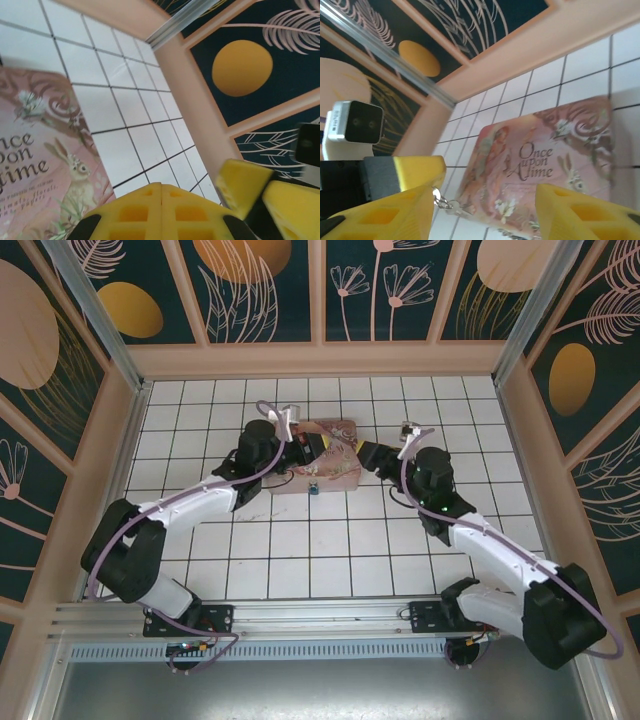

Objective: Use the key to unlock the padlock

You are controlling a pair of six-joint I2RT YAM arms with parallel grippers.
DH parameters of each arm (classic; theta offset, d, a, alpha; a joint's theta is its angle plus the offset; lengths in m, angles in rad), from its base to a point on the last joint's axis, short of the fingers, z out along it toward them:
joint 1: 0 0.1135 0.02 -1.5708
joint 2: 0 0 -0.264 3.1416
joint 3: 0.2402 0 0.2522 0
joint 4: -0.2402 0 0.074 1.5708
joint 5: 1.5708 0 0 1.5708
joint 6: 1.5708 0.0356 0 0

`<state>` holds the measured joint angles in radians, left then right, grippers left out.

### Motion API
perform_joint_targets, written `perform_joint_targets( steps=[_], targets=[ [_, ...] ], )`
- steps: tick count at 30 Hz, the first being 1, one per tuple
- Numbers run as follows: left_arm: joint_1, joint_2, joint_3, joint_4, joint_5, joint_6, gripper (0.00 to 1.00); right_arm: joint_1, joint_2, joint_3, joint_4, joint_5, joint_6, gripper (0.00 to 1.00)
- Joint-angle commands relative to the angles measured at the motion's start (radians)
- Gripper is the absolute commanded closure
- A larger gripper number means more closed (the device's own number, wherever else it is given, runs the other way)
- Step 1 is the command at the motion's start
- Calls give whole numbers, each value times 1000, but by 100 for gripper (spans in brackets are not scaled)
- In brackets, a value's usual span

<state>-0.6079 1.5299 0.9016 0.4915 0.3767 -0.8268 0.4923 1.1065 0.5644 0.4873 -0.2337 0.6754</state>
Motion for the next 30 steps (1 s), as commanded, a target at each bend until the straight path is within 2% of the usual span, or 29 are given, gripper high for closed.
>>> perform_joint_targets(
  steps=[1,5,9,15,22,30],
  targets=[
    [-1,-44,-36,181,13,81,100,-20,56,-24,266,-202,190,44],
    [-2,-53,-72,296,33,55,100,-27,118,-34,435,-257,270,45],
    [-2,-45,-118,451,33,-38,100,-27,174,-40,583,-310,329,46],
    [-1,-25,-173,631,16,-156,100,-21,243,-29,691,-352,369,48],
    [-2,-12,-185,677,8,-198,100,-8,308,-14,790,-357,410,52],
    [-2,16,-185,708,13,-223,100,28,355,26,827,-351,416,54]
  ],
)
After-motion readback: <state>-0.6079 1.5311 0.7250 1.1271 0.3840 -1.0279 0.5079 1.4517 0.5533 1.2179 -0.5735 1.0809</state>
